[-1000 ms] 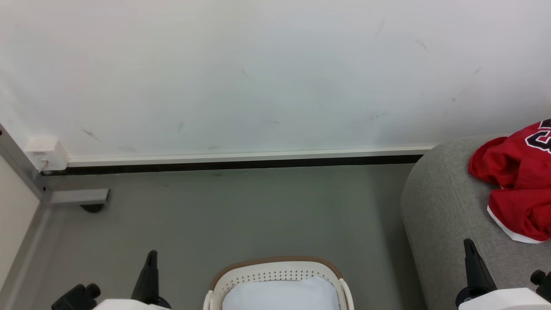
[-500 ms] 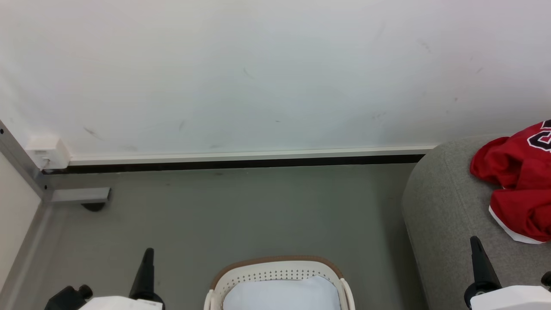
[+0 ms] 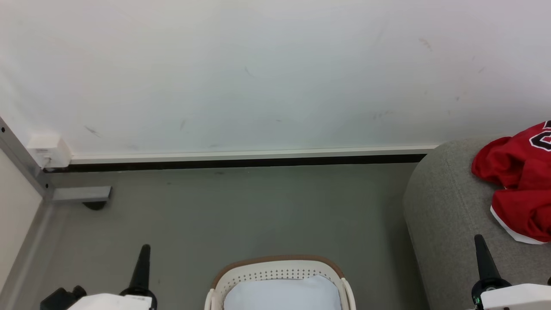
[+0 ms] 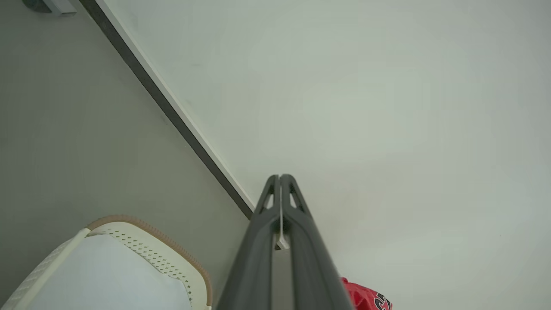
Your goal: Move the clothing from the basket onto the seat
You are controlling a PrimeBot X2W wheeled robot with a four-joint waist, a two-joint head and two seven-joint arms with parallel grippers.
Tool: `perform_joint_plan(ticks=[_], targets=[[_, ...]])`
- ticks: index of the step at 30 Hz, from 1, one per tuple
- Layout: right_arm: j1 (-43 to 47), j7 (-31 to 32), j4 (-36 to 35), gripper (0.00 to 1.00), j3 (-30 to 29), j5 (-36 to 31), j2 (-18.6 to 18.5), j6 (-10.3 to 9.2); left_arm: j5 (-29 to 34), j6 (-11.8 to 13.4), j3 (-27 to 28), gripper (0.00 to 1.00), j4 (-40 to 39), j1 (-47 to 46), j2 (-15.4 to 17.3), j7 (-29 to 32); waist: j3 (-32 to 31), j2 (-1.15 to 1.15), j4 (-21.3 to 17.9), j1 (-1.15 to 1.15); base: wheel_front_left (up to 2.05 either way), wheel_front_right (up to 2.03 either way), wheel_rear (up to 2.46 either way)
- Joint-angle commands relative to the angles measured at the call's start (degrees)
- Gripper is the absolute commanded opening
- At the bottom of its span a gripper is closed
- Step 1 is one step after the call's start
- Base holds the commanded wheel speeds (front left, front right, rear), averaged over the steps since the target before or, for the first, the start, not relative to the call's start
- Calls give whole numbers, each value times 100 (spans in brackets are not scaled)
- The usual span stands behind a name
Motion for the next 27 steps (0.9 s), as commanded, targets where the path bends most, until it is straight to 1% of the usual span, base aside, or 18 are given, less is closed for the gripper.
perform_joint_plan(ticks=[1, 27], targets=[[-45, 51, -92, 0, -65, 178, -24, -6, -178, -42, 37, 0, -77, -120, 37, 53, 2, 0, 3, 0, 0, 0, 0], [-23, 413, -240, 0, -341, 1287, 58, -9, -1508, -96, 205, 0, -111, -161, 46, 410, 28, 0, 46, 0, 0, 0, 0]])
